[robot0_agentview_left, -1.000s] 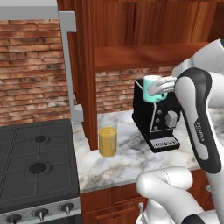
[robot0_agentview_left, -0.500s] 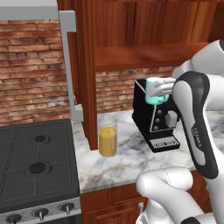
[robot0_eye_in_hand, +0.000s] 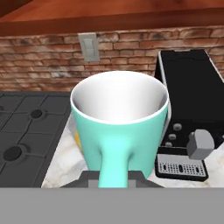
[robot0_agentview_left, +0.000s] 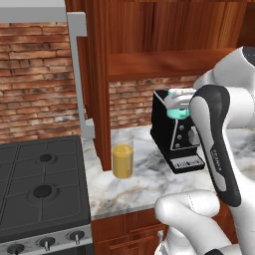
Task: There is a tray on the dining counter. Grab the cup, mug, and pitcher and place them on the tray. The pitcher may be placed next to the tray if it cannot fit the tray.
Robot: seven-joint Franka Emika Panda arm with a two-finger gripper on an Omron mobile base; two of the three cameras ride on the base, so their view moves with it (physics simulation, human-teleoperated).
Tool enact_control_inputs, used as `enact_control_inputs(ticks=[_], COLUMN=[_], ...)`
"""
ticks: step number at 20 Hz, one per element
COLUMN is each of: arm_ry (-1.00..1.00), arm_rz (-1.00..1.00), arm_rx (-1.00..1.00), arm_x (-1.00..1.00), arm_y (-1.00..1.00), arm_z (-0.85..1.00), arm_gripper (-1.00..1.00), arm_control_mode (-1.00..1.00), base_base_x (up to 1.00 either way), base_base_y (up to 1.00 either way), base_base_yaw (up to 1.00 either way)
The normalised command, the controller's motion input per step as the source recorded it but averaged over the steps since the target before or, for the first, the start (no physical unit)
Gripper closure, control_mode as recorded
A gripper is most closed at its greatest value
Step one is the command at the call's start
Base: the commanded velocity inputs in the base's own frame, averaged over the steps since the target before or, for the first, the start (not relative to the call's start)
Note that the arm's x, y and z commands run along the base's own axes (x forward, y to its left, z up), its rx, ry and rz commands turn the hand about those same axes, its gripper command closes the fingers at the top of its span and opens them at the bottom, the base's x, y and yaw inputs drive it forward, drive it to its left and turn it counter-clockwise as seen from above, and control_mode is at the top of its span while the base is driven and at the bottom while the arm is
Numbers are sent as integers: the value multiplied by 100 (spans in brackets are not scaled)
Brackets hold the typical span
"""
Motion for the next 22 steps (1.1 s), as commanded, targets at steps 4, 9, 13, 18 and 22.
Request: enact_control_inputs(ticks=[4,9,13,18,22], arm_ry=[1,0,0,0,0], arm_rz=[-5,0,0,0,0], arm_rx=[0,0,0,0,0], arm_x=[-11,0,0,0,0], arm_y=[0,0,0,0,0], arm_z=[-3,0,0,0,0], arm_gripper=[100,100,100,100,100], arm_control_mode=[-100,100,100,100,100], base_base_x=[0,-55,-88,-94,-85], base_base_y=[0,-20,-46,-54,-45], base_base_yaw=[0,0,3,13,32])
